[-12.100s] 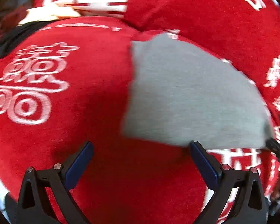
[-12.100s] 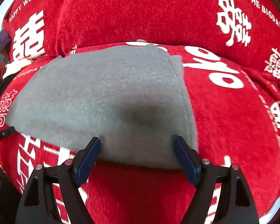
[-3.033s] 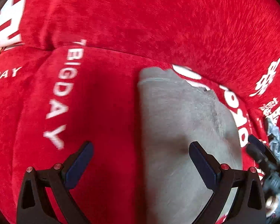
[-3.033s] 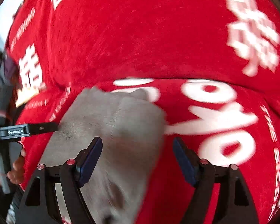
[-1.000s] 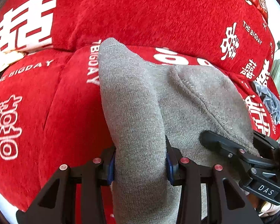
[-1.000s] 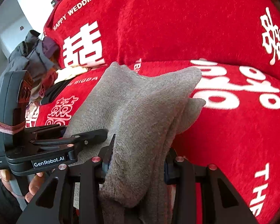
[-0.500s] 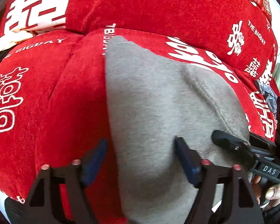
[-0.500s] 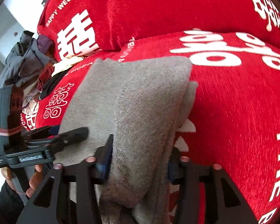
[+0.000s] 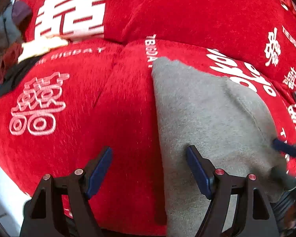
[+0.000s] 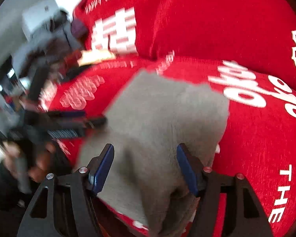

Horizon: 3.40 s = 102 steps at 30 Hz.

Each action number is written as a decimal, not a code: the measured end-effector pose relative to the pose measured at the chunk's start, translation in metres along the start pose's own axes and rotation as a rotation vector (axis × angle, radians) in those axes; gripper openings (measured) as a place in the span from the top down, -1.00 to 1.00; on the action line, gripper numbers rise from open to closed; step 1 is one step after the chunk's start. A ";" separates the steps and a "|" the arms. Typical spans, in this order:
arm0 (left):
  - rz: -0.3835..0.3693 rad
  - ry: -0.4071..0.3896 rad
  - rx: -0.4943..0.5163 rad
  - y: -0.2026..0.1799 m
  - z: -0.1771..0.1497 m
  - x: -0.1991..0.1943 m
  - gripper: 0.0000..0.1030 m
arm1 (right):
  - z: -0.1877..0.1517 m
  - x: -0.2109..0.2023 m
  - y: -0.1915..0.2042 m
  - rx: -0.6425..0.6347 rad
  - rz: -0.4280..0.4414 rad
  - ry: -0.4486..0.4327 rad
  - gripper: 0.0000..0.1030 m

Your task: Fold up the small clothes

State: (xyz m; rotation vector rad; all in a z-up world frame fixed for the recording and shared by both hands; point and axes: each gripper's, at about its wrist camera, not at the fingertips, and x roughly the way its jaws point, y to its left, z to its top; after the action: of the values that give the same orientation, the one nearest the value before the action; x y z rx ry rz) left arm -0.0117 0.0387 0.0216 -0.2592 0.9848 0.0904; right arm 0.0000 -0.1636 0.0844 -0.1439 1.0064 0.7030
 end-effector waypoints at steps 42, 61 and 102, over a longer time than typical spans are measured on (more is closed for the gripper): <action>0.017 0.023 0.081 -0.020 0.015 0.009 -0.94 | 0.008 0.020 0.000 -0.285 -0.295 0.057 -0.48; 0.054 0.018 0.087 -0.028 -0.032 -0.006 -0.95 | -0.047 0.012 0.014 -0.209 -0.289 0.061 -0.58; 0.123 0.020 0.056 -0.026 -0.021 -0.004 -0.96 | 0.005 0.020 0.010 -0.168 -0.257 0.076 -0.62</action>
State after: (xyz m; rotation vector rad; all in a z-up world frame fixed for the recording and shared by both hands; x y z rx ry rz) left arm -0.0258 0.0080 0.0184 -0.1485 1.0215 0.1726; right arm 0.0044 -0.1447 0.0732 -0.4417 0.9788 0.5487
